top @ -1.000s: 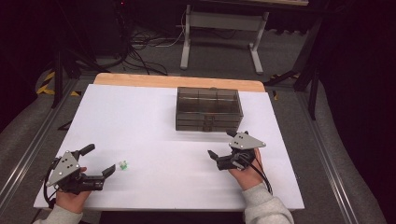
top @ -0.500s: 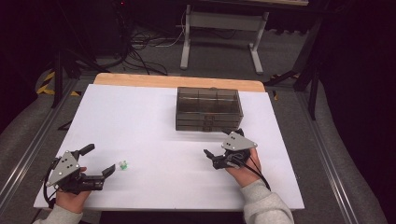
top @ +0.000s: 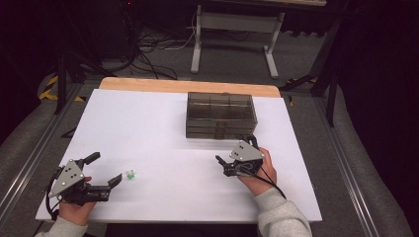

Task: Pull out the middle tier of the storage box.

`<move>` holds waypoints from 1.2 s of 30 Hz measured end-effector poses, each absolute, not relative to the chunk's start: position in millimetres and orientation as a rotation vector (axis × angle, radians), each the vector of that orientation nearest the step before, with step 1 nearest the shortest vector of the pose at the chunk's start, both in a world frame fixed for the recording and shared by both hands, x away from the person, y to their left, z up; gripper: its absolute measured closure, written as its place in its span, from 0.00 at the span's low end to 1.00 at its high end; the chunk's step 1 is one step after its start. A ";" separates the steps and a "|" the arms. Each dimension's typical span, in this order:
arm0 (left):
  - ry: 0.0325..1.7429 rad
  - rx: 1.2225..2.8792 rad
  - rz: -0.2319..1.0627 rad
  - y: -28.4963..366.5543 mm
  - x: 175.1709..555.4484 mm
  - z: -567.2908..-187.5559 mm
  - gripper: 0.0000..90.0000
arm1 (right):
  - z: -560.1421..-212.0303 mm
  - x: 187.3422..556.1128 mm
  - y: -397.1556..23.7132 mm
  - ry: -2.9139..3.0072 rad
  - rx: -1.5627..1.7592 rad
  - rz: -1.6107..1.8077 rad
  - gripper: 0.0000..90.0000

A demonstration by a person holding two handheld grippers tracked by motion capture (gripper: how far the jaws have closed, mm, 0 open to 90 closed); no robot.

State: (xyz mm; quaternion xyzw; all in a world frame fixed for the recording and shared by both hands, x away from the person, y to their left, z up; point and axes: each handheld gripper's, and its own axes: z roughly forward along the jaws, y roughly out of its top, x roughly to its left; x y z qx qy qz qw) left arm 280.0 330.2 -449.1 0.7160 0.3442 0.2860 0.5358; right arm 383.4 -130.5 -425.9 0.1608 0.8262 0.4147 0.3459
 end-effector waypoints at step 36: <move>0.821 1.708 0.677 330.2 280.6 -449.4 0.01 | -437.0 384.7 -109.2 1.884 0.190 0.540 0.33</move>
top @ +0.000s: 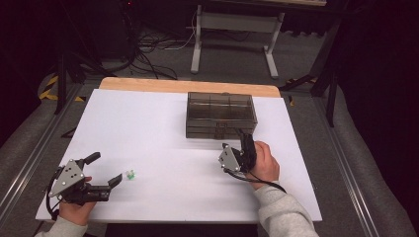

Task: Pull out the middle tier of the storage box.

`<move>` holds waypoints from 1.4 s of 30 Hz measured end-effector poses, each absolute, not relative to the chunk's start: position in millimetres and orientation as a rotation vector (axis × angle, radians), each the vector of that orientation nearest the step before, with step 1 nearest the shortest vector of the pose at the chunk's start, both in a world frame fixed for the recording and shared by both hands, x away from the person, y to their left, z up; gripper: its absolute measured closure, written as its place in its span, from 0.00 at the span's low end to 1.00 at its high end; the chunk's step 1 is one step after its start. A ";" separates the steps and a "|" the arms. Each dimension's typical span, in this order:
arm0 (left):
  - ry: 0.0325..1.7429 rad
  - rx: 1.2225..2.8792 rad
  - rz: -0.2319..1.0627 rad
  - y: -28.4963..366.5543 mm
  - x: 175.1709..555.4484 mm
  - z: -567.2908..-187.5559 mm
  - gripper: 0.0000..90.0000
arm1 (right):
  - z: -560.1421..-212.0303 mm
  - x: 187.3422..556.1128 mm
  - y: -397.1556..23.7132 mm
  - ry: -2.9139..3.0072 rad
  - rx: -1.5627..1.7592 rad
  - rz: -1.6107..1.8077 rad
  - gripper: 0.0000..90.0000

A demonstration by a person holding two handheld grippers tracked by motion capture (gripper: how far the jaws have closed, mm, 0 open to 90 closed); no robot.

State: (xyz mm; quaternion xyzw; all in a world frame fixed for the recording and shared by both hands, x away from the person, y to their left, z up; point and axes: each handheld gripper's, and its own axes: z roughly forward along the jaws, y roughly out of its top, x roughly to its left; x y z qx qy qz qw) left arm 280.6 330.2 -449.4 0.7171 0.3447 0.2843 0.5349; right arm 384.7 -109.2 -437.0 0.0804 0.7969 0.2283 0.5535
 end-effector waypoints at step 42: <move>0.817 1.707 0.676 330.5 280.8 -449.1 0.01 | -471.7 396.4 -86.9 1.689 -0.061 0.199 0.45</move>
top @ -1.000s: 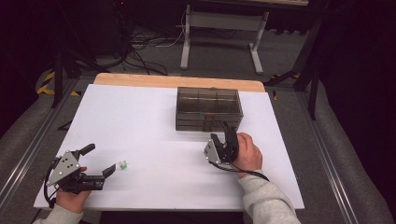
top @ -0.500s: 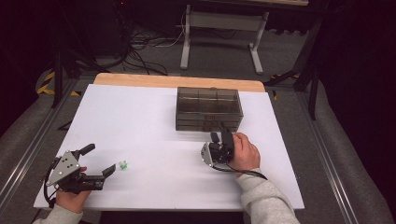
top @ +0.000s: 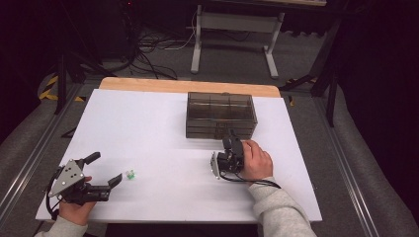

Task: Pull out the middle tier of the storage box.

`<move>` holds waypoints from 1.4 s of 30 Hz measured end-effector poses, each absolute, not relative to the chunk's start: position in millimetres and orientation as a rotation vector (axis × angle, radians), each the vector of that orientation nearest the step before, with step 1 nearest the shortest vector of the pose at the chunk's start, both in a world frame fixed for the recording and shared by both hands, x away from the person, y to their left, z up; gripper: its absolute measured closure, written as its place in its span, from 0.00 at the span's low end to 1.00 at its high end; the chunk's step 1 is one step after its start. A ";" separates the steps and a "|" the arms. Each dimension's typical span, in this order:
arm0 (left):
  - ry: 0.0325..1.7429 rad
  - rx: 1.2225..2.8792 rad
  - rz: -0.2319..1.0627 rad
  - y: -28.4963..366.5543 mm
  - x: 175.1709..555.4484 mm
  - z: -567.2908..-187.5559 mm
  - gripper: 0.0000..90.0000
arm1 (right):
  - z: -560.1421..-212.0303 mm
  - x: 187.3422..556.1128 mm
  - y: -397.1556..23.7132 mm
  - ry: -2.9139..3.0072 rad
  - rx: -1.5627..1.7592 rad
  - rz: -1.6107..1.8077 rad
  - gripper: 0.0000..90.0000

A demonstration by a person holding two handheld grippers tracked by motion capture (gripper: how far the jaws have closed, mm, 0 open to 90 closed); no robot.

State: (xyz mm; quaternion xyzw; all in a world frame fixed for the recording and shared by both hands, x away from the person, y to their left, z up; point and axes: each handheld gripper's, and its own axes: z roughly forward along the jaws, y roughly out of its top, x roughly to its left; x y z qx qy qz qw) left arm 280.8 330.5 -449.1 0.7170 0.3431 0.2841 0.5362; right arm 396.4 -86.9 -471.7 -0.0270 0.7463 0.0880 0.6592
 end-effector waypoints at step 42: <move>0.815 1.709 0.674 330.2 281.0 -449.0 0.01 | -495.5 410.2 -79.0 1.654 -0.141 0.074 0.71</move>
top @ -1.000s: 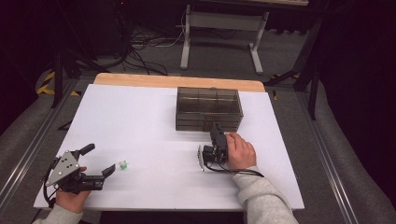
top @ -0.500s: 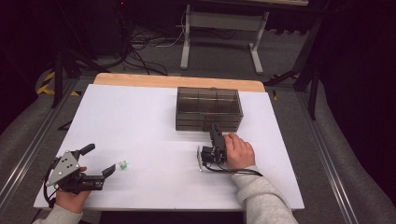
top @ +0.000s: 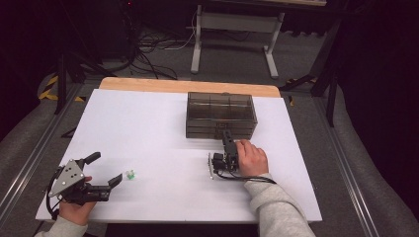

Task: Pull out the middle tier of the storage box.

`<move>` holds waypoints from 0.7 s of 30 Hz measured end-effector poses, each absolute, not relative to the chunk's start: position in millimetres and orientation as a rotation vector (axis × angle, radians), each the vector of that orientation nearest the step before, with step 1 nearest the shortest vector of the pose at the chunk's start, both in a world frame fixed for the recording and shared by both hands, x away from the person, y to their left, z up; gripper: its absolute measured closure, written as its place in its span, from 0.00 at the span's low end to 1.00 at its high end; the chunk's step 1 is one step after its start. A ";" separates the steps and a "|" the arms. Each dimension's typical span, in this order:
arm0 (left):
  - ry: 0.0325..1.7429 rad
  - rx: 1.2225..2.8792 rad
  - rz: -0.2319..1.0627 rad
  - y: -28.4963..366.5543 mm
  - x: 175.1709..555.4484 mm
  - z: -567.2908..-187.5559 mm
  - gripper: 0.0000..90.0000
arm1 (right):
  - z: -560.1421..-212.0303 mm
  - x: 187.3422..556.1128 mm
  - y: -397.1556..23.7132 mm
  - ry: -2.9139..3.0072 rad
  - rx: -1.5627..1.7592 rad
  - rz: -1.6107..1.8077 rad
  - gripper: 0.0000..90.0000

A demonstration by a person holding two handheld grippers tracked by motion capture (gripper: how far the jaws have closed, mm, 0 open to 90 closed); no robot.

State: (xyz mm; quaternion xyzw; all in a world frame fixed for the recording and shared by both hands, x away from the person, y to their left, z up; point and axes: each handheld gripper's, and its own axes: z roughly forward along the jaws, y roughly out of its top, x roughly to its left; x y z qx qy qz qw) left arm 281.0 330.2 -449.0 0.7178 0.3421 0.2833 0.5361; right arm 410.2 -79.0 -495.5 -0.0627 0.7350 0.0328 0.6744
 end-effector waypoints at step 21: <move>0.820 1.699 0.667 331.4 280.5 -448.8 0.01 | -500.7 417.5 -71.1 1.663 -0.158 0.045 0.82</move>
